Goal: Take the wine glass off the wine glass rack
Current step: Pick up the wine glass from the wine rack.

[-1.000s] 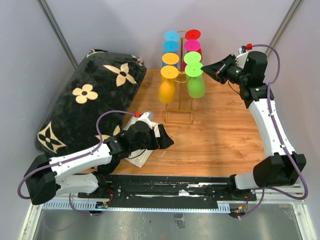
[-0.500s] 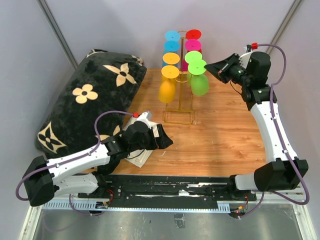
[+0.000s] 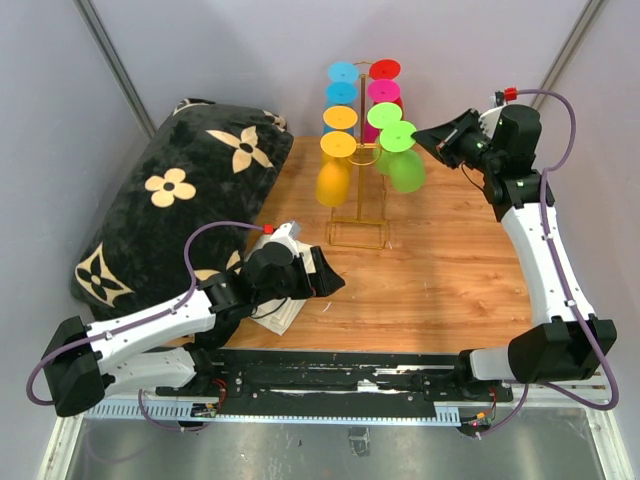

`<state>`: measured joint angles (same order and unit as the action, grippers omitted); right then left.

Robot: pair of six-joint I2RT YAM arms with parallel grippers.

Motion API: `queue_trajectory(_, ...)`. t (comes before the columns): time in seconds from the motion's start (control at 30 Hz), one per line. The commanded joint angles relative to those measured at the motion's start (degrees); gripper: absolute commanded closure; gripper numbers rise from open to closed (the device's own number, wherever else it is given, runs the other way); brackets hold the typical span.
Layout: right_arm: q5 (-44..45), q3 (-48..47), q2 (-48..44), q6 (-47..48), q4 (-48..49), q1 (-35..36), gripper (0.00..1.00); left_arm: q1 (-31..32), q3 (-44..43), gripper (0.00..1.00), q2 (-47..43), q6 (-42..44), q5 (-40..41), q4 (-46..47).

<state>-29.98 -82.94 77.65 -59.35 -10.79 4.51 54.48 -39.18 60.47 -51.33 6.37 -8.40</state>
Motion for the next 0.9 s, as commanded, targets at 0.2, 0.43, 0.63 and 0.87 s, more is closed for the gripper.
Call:
queue_trajectory(0.2, 3.0, -0.9, -2.4, 4.9, -1.4, -1.7, 0.99, 0.4, -0.5, 0.0, -2.9, 0.1, 0.9, 0.4)
queue_trajectory(0.43, 12.5, 3.7, -10.5, 11.6, -3.6, -1.8, 0.99, 0.4, 0.1, 0.0, -6.2, -0.1, 0.5, 1.5)
queue_trajectory(0.63, 13.4, 17.3, -25.2, 12.4, -4.0, -1.7, 0.99, 0.3, 1.1, 0.0, -10.2, 1.2, 0.0, 3.9)
queue_trajectory(0.87, -2.4, 37.0, -42.0, 8.7, -1.8, -1.6, 0.99, 0.4, 4.1, 0.0, -13.8, 1.3, -0.9, 11.7)
